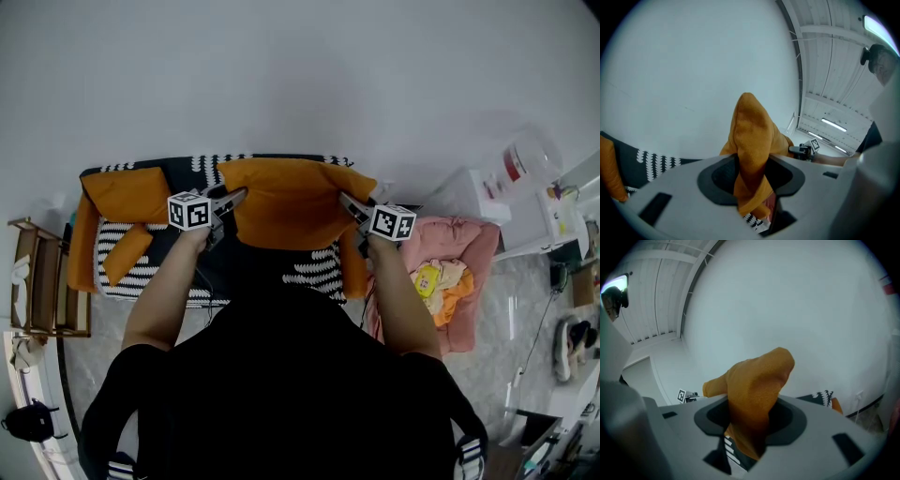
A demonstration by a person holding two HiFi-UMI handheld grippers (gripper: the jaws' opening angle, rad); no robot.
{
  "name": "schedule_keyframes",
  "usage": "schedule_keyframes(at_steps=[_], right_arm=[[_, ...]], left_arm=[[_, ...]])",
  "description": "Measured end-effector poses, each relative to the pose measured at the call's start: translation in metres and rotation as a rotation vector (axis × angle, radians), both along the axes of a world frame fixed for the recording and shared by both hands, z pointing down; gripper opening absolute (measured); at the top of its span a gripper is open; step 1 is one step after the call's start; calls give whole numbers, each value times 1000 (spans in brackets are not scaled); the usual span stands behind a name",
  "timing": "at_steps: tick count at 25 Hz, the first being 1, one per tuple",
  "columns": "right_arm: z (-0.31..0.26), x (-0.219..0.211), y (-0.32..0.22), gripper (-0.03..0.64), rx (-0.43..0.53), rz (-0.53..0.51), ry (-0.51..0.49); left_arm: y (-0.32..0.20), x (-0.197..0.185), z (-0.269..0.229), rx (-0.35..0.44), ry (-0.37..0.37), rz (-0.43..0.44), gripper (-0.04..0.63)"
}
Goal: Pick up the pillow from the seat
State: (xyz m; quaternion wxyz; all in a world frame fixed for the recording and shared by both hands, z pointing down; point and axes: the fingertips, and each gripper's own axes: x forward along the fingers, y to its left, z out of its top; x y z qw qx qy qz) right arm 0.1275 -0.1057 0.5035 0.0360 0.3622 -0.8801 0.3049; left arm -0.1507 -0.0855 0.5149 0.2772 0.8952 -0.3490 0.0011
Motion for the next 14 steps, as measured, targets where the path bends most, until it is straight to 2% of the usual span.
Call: schedule_keyframes(at_steps=[14], right_arm=[[-1, -2, -10, 196, -8, -7, -11]], left_arm=[[-9, -1, 3, -6, 10, 1, 170]])
